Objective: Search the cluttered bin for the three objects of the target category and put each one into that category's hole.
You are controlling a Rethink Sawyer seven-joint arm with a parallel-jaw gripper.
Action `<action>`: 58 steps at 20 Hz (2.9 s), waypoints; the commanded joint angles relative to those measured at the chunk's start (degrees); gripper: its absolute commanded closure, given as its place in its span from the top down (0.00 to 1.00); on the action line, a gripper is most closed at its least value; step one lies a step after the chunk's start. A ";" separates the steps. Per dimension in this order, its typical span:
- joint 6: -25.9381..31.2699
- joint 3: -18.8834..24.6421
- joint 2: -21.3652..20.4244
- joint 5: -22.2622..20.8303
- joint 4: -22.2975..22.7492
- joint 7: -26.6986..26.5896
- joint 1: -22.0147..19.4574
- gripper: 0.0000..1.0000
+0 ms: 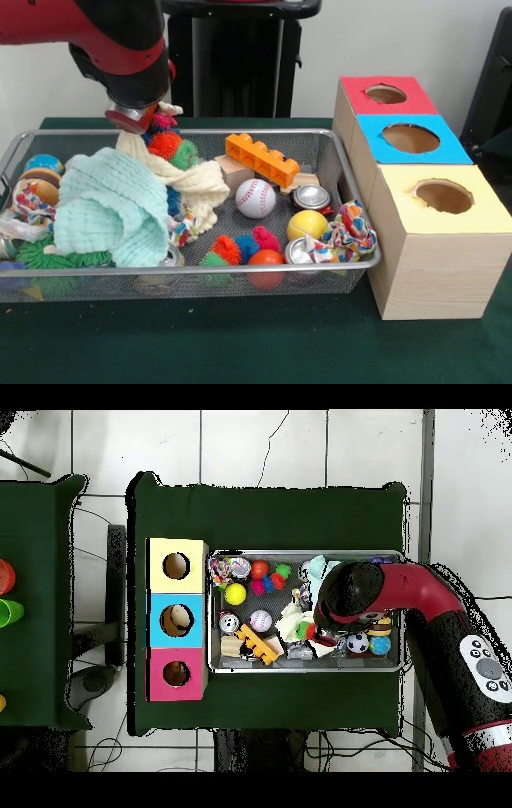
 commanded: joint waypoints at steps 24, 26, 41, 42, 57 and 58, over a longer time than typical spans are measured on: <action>18.66 2.80 -2.39 -5.64 -17.57 -30.53 0.83 0.00; 19.51 2.78 -2.16 -5.86 -18.80 -31.15 1.34 0.00; 14.82 1.26 -1.70 -5.36 -15.43 -29.93 1.39 0.00; 14.10 1.18 -1.81 -5.42 -14.86 -29.54 1.32 0.00; 12.16 1.66 -1.78 -4.18 -13.07 -27.92 0.63 1.00; 12.06 1.88 -1.52 -3.62 -12.98 -27.77 0.39 1.00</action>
